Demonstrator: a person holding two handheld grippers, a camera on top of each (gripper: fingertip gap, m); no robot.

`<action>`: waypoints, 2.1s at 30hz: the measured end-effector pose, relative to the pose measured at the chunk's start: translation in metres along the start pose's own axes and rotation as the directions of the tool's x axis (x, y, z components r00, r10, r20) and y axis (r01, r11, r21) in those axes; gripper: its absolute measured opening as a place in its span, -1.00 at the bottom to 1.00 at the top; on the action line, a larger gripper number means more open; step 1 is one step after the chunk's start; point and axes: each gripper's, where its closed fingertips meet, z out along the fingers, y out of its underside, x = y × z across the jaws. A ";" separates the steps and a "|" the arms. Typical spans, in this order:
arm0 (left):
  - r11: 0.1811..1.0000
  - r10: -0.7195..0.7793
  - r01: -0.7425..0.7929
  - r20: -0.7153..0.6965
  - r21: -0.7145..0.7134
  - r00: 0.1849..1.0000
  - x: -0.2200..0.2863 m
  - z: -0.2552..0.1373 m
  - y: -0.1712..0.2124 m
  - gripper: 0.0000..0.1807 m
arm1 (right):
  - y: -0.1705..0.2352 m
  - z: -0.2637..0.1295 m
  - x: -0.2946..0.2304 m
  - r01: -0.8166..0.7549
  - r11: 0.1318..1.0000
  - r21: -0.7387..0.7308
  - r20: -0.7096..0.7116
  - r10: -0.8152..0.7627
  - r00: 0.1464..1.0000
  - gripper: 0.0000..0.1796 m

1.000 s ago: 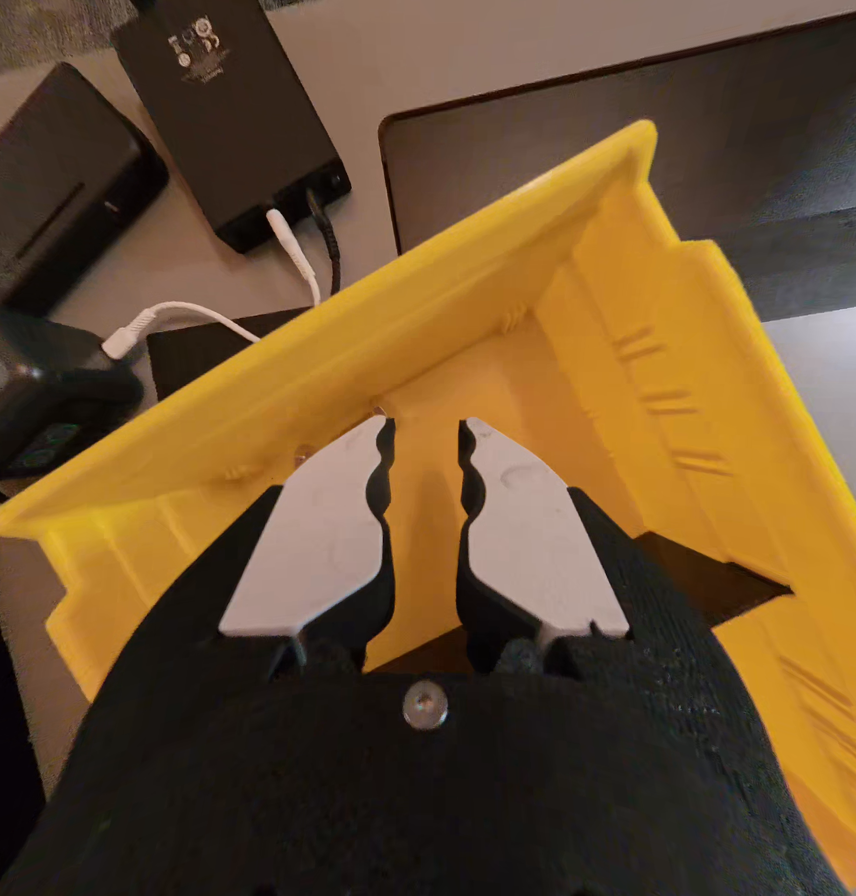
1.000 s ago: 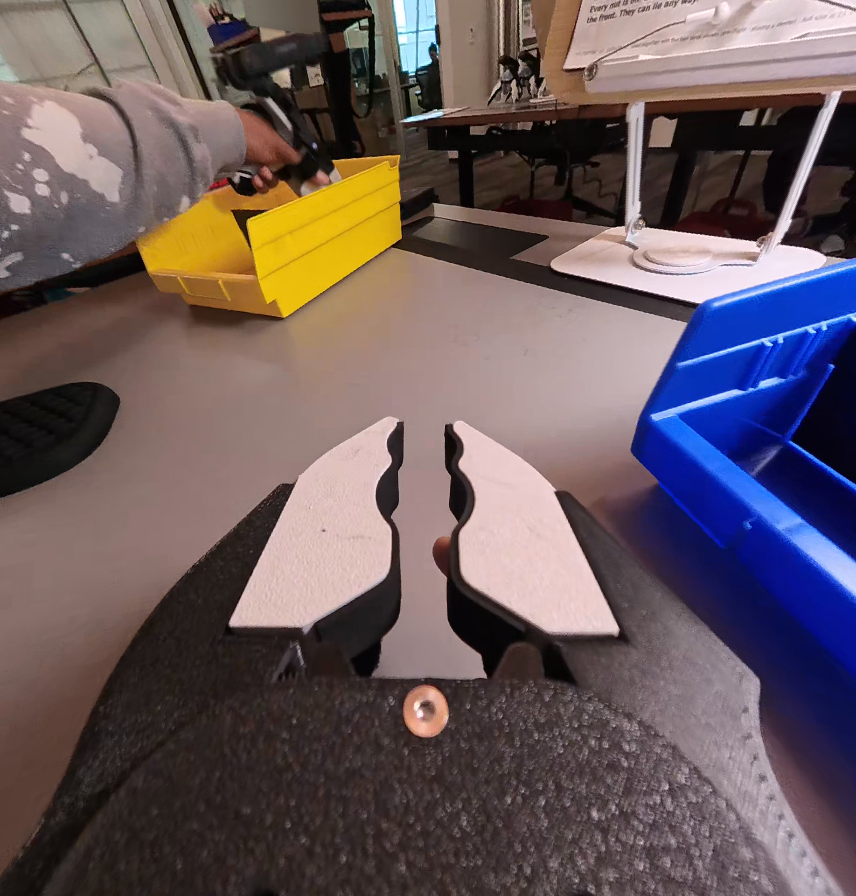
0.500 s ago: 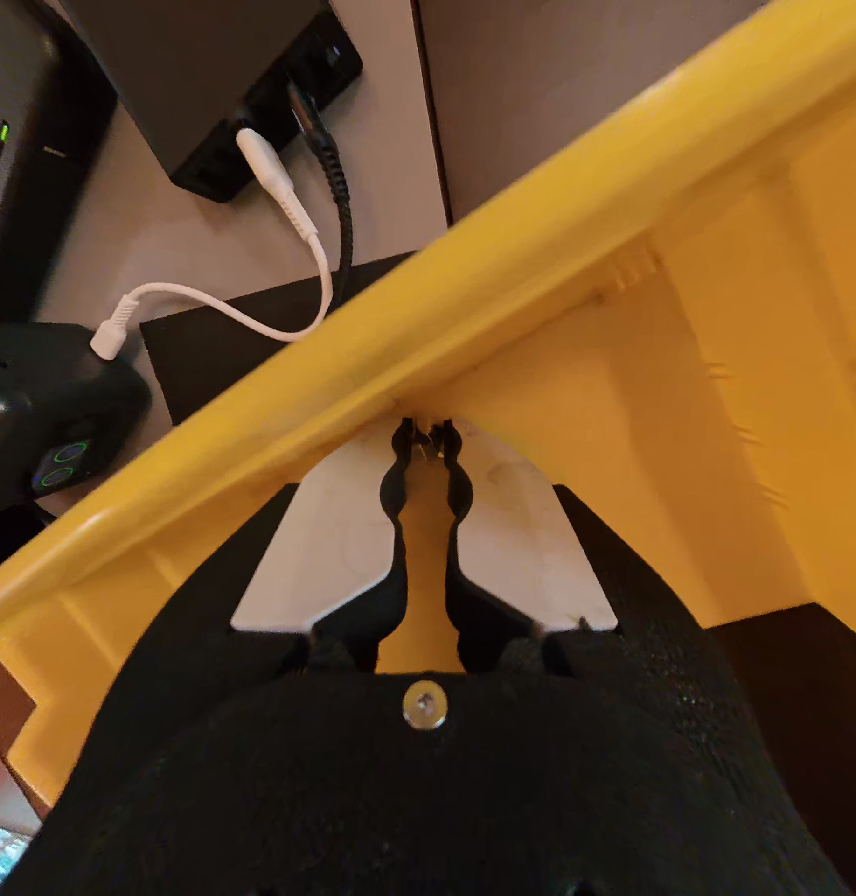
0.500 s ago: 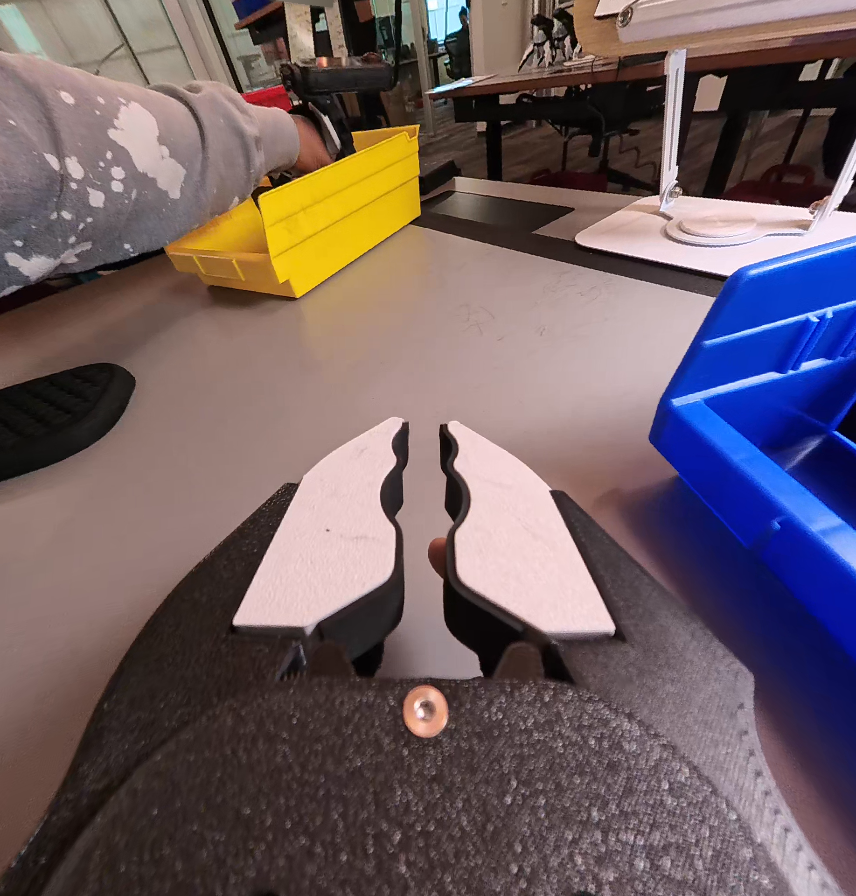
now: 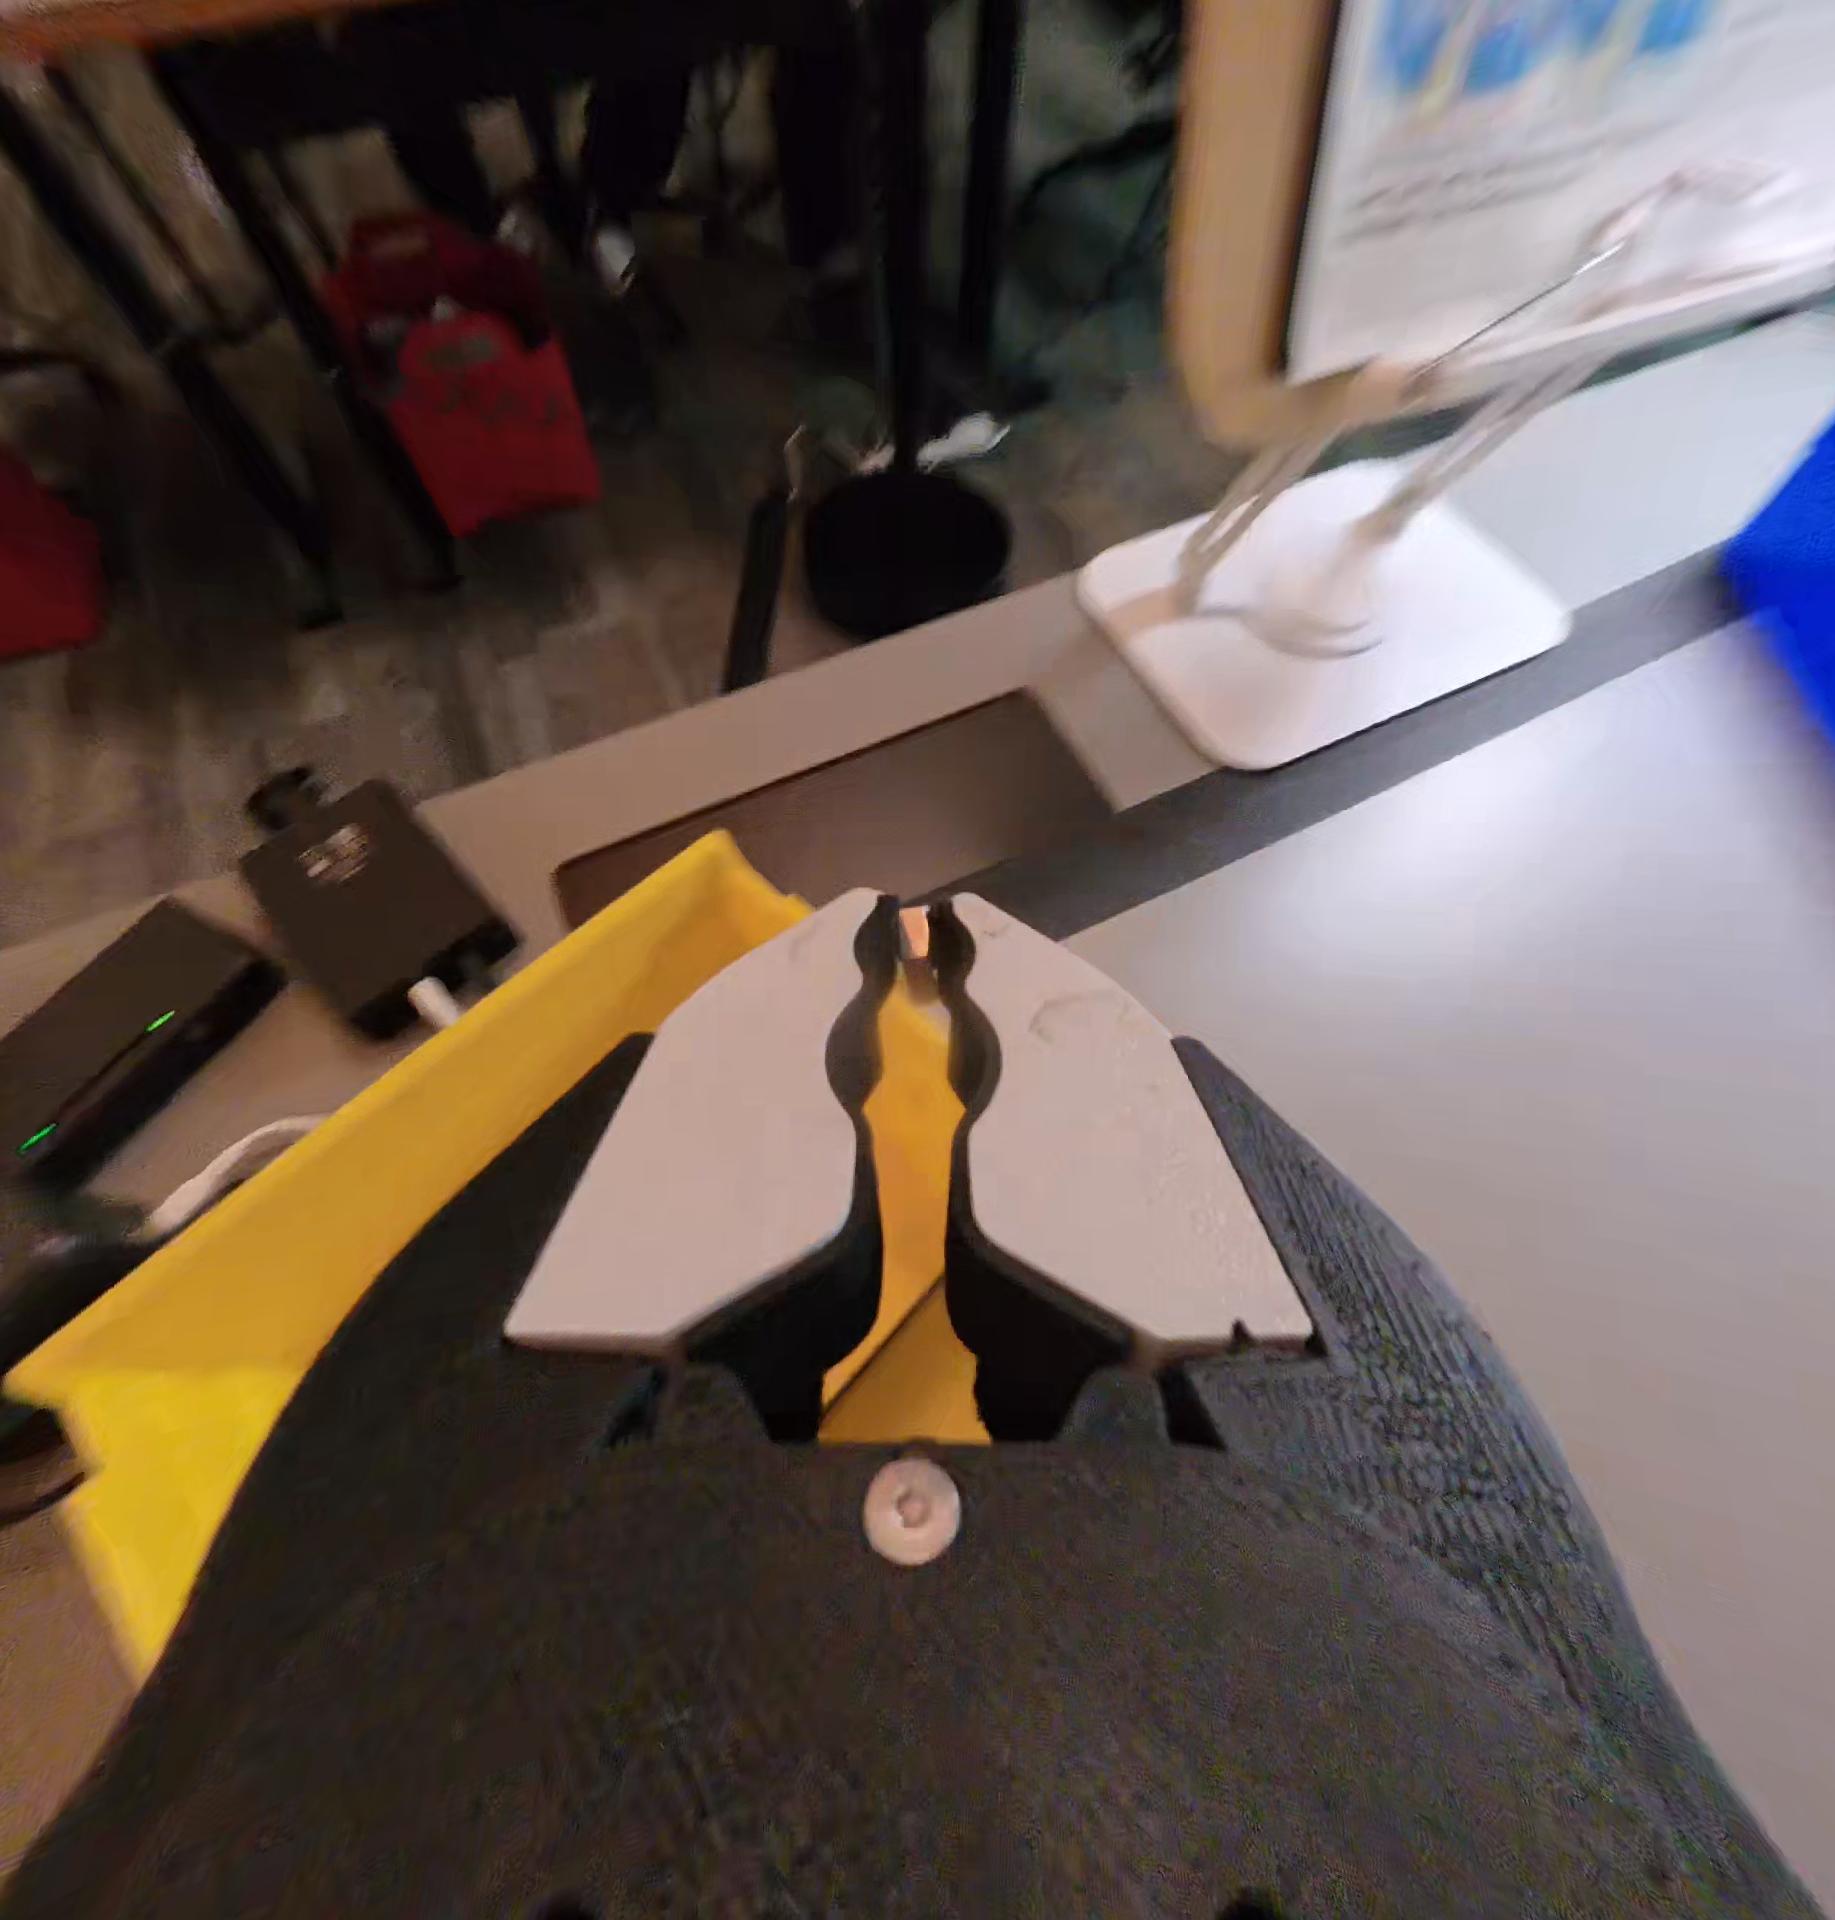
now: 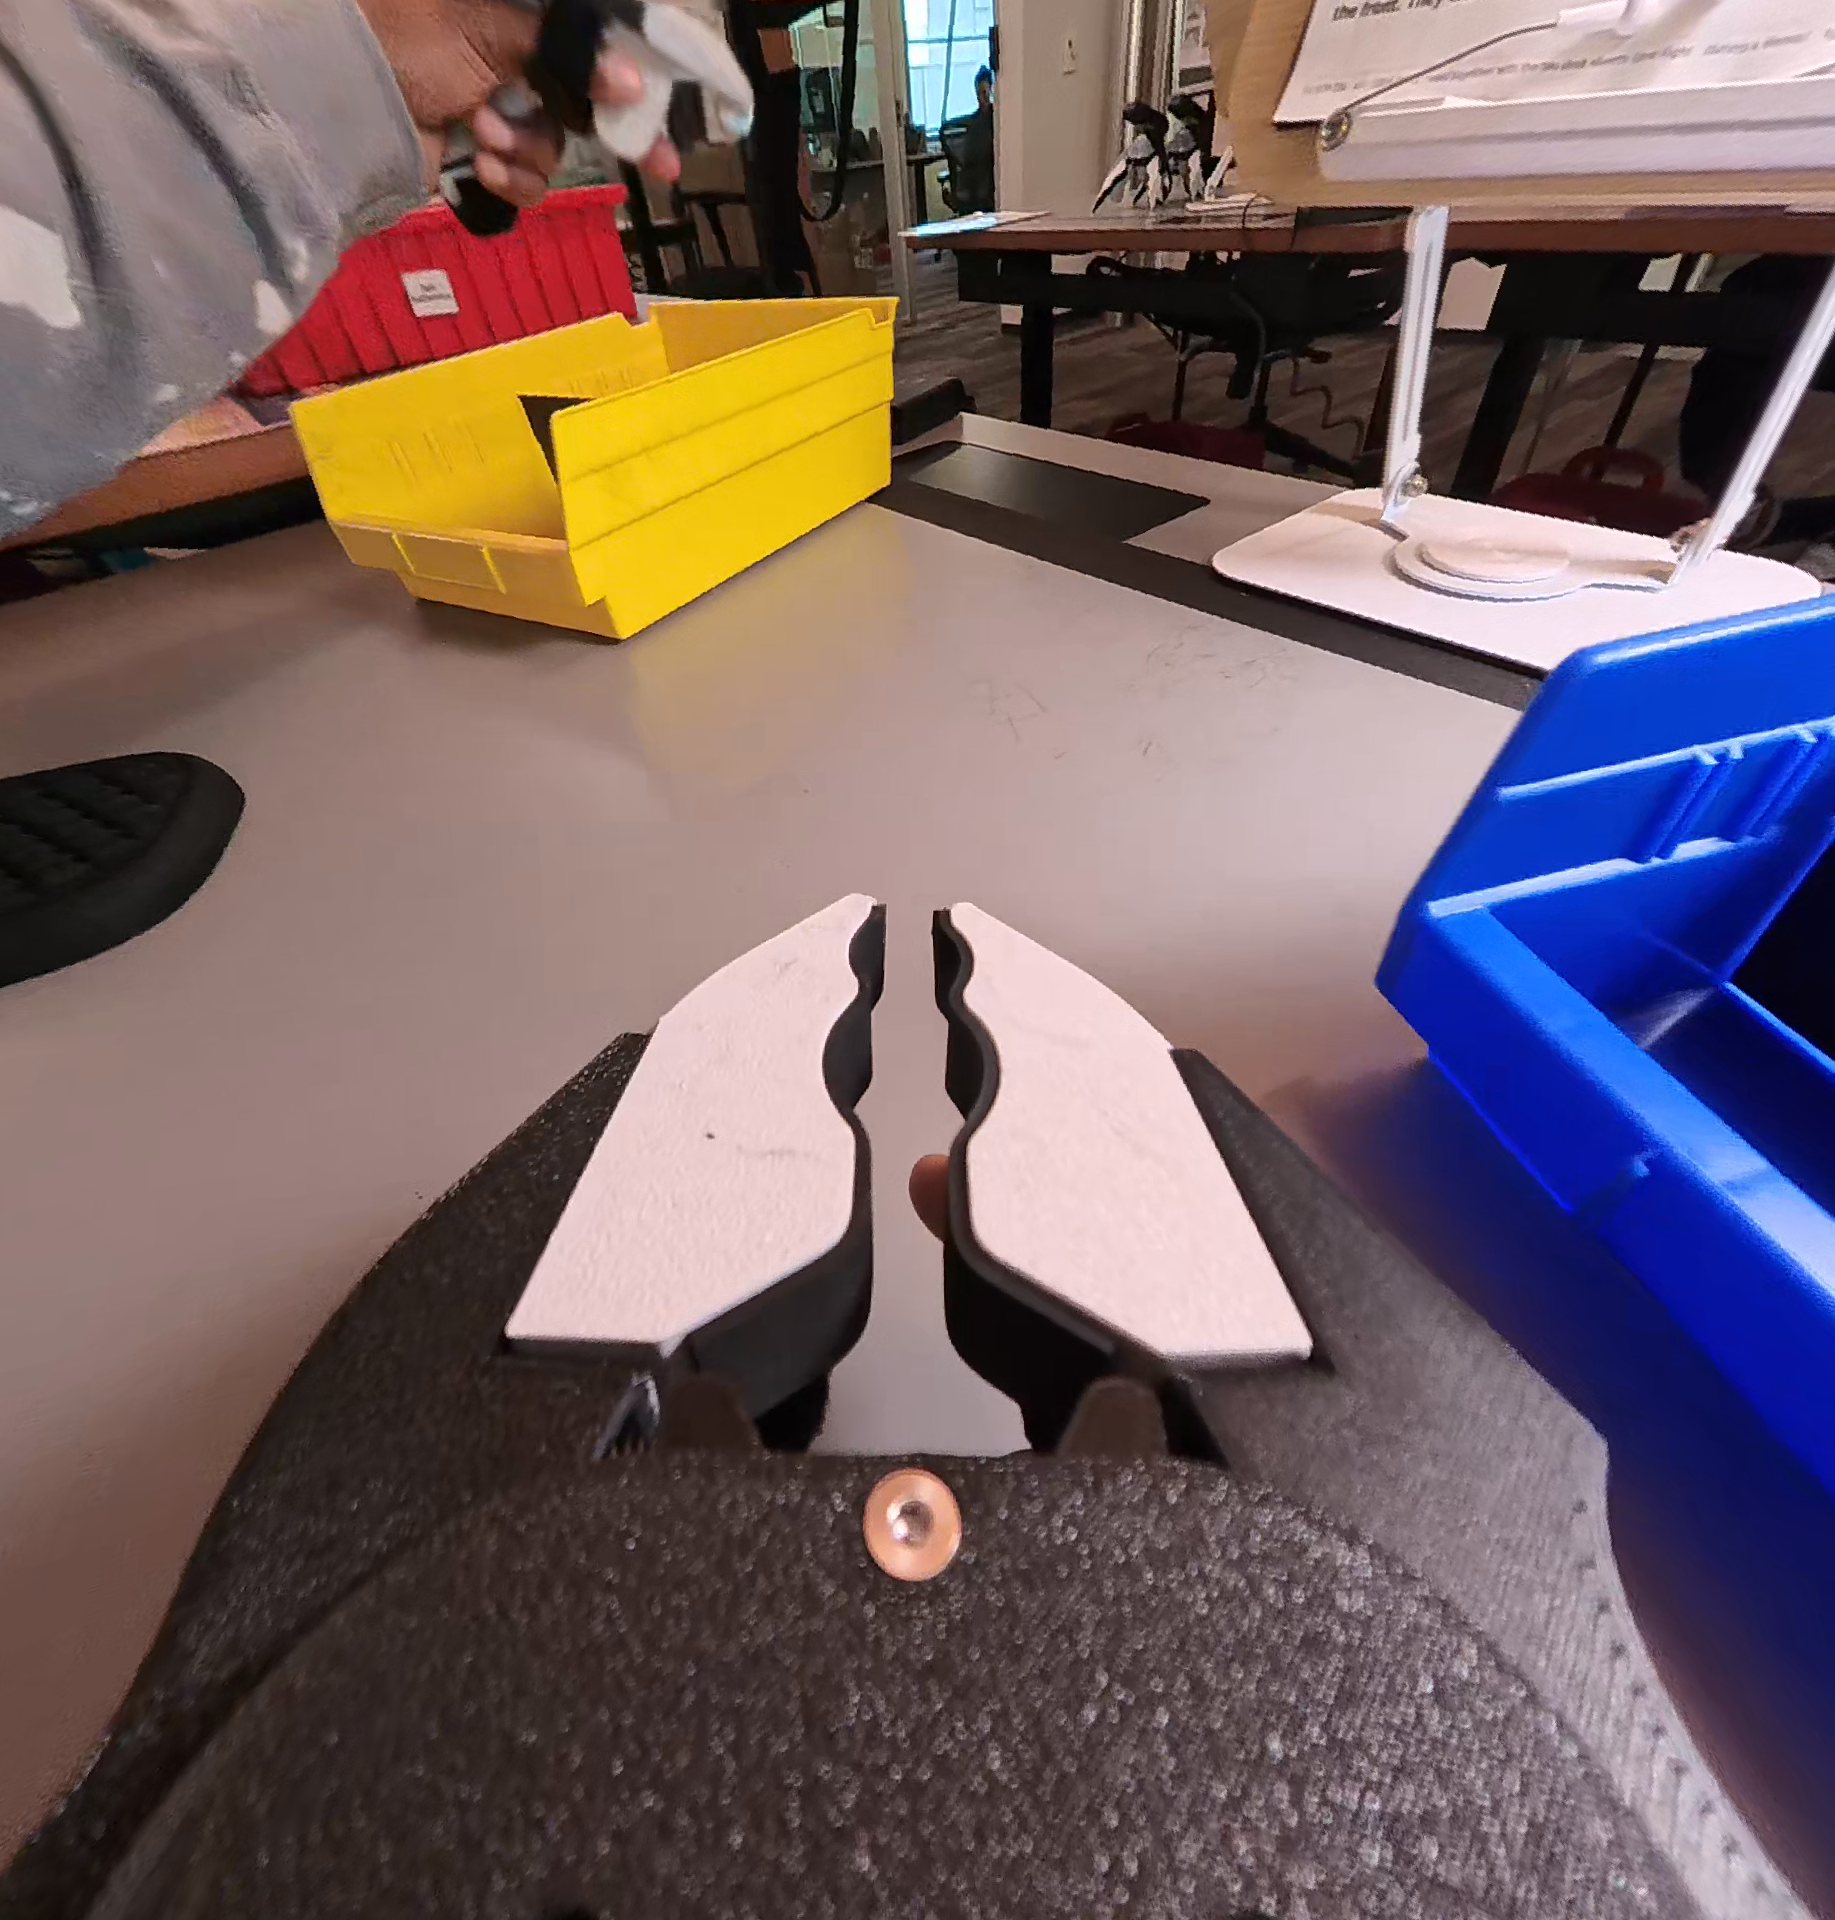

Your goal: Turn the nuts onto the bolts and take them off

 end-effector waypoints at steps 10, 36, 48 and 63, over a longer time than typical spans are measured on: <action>0.716 0.118 0.545 -0.846 0.436 0.520 0.274 -0.108 -0.012 -0.92 | -0.101 0.020 -0.059 -0.387 0.901 0.197 0.340 0.308 0.889 -0.85; 0.810 0.460 0.258 -0.843 0.527 0.278 0.402 -0.123 0.072 -0.91 | -0.105 0.026 -0.116 -0.801 0.564 -0.201 0.851 0.506 0.143 -0.85; 0.931 0.249 0.126 -0.849 0.342 0.466 0.371 -0.062 0.084 -0.79 | -0.052 0.058 -0.067 0.214 0.971 0.107 0.223 -0.233 0.947 -0.89; 0.917 0.388 -0.160 -0.726 0.365 0.567 0.377 -0.039 0.110 -0.89 | -0.033 0.069 -0.072 0.517 0.856 -0.003 0.063 -0.516 0.855 -0.90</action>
